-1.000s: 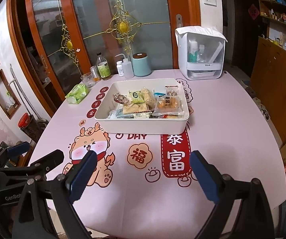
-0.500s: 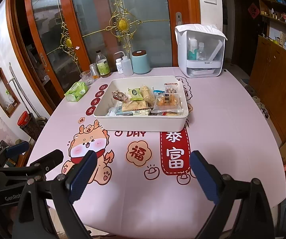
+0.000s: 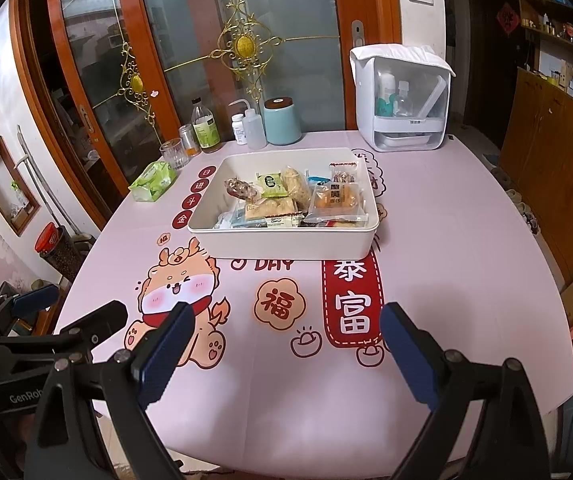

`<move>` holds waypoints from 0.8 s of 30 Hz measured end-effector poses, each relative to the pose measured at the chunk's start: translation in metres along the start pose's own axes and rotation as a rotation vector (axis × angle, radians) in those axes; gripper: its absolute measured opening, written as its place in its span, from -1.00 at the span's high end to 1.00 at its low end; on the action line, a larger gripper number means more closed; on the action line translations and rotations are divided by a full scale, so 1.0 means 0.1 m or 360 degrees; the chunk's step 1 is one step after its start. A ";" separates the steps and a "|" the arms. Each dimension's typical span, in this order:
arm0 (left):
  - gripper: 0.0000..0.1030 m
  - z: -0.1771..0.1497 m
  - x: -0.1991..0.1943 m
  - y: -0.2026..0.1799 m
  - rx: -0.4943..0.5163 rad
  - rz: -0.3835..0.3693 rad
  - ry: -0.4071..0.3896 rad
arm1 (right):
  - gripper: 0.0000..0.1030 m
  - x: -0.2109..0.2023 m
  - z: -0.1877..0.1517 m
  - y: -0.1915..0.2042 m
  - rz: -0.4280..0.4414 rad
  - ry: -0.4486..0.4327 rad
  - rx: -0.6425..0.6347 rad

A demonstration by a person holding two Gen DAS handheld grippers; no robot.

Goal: Organize snacks

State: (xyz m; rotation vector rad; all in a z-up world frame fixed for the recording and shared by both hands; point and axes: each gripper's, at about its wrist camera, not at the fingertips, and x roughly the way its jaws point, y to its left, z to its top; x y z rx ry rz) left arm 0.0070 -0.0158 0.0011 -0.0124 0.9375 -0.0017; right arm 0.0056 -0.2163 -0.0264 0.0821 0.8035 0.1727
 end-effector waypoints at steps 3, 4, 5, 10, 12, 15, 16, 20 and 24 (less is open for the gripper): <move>-0.98 -0.01 0.01 0.01 -0.0004 -0.0002 0.0008 | -0.84 0.00 -0.04 0.02 0.0000 0.0000 -0.0001; -0.98 0.00 0.01 0.02 -0.0004 -0.0003 0.0010 | -0.84 0.01 -0.03 0.02 0.0001 0.0001 0.0000; -0.98 0.00 0.01 0.02 -0.0006 -0.0004 0.0011 | -0.84 0.01 -0.03 0.03 0.0001 0.0002 0.0000; -0.98 0.00 0.02 0.03 -0.0010 -0.0005 0.0014 | -0.84 0.02 -0.04 0.08 0.0008 0.0004 0.0002; -0.98 0.00 0.02 0.04 -0.0010 -0.0005 0.0012 | -0.84 0.02 -0.04 0.10 0.0011 0.0006 0.0002; -0.98 -0.01 0.02 0.05 -0.0011 -0.0005 0.0013 | -0.84 0.02 -0.05 0.11 0.0010 0.0010 0.0003; -0.98 -0.01 0.02 0.04 -0.0011 -0.0005 0.0015 | -0.84 0.02 -0.05 0.12 0.0010 0.0013 0.0003; -0.98 -0.03 0.03 0.07 -0.0014 0.0002 0.0022 | -0.84 0.01 -0.06 0.15 0.0007 0.0021 0.0004; -0.98 -0.04 0.05 0.09 -0.0014 0.0003 0.0032 | -0.84 0.01 -0.06 0.15 0.0006 0.0029 0.0007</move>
